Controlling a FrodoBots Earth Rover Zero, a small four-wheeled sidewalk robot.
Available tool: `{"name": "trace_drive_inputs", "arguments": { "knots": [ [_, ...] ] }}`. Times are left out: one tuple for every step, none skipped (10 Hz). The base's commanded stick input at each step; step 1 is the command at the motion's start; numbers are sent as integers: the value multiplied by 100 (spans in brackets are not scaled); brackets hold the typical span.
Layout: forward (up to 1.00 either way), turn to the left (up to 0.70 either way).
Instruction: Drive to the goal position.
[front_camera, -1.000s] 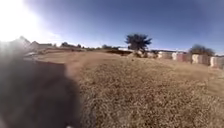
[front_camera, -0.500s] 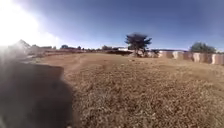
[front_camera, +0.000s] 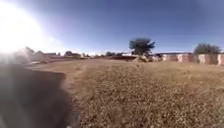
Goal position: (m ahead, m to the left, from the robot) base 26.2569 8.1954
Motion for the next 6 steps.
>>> {"name": "trace_drive_inputs", "arguments": {
  "knots": [
    [50,0],
    [50,0],
    [50,0],
    [50,0],
    [50,21],
    [50,39]
  ]
}}
